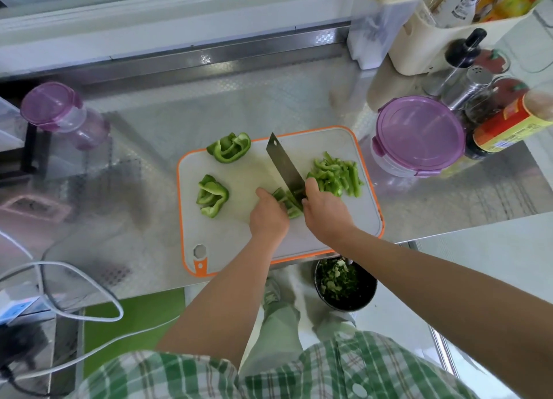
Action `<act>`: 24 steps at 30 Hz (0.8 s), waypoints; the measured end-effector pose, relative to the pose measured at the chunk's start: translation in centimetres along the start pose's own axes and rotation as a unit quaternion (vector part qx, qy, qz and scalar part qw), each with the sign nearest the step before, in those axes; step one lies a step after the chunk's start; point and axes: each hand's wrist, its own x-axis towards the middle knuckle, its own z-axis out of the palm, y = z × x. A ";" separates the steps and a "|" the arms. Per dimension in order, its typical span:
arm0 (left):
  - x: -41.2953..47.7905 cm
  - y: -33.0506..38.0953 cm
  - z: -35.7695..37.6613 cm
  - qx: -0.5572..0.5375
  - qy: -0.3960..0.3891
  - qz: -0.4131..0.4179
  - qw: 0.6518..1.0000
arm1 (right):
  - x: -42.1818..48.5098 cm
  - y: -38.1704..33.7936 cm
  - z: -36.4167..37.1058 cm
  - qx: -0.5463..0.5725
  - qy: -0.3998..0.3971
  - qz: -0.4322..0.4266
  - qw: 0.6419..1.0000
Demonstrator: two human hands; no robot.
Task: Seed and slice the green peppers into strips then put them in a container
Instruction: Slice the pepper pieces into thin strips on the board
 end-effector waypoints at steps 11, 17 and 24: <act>0.2 0.0 -0.1 -0.013 -0.024 -0.040 0.999 | -0.3 -0.3 -0.3 -0.042 -0.032 -0.032 0.998; 0.3 0.0 -0.2 -0.008 -0.020 -0.030 0.999 | -0.1 -0.1 0.3 -0.042 -0.034 -0.041 0.998; 0.0 -0.1 -0.3 0.002 0.011 0.003 1.000 | 0.5 -0.7 0.8 -0.079 -0.046 -0.016 0.996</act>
